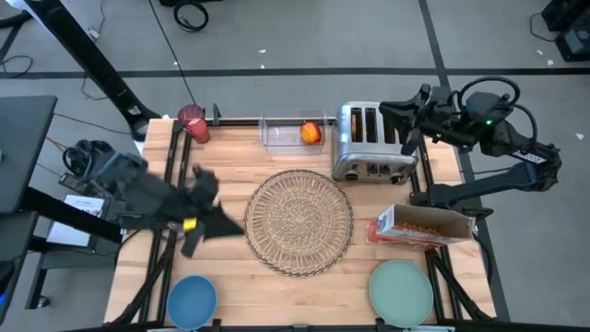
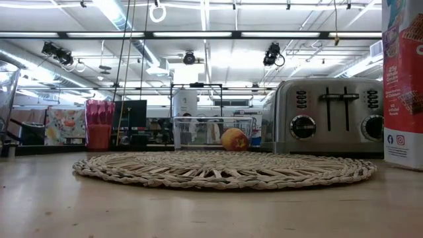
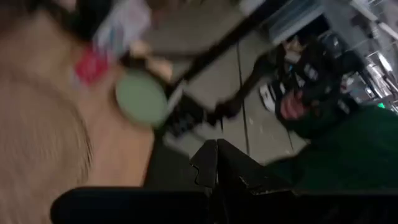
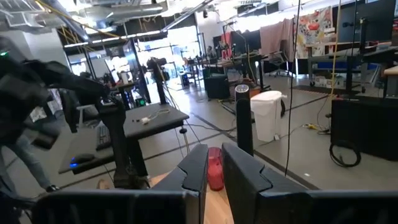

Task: Arrange a breakfast setting
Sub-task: Put the blue bowl on the brown placemat

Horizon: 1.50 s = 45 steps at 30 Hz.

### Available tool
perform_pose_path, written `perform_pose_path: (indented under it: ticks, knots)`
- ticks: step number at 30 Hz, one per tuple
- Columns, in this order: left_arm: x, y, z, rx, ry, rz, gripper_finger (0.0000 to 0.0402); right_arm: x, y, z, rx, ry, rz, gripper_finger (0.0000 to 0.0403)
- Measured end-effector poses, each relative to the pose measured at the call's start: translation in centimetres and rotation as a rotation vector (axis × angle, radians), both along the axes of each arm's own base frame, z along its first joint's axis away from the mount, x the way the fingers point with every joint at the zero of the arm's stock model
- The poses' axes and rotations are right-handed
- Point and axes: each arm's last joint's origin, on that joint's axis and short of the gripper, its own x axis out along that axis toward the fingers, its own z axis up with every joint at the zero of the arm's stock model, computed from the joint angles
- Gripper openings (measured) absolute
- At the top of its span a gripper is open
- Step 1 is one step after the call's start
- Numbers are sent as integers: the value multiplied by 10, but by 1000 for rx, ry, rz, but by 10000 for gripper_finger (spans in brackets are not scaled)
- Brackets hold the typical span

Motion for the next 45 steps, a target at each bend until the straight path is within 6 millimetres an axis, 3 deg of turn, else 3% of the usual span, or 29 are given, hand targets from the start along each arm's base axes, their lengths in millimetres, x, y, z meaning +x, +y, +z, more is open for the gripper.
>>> perform_pose_path:
  ticks: [5,11,18,23,31,45]
  knots:
    - [-12,-26,-23,-106,256,2,18,0,0,-4,-17,51,-2,66]
    - [-30,-51,-57,-109,611,93,18,5,-1,-6,8,135,-9,102]
    - [-40,-87,-84,-94,787,180,38,26,-2,13,33,268,3,146]
    - [-35,-112,-104,-72,848,232,87,36,-3,23,31,288,7,166]
    - [-24,-129,-141,-12,1033,447,163,35,-3,34,22,286,9,188]
    - [9,-154,-190,-60,1176,621,172,29,-2,34,40,293,9,213]
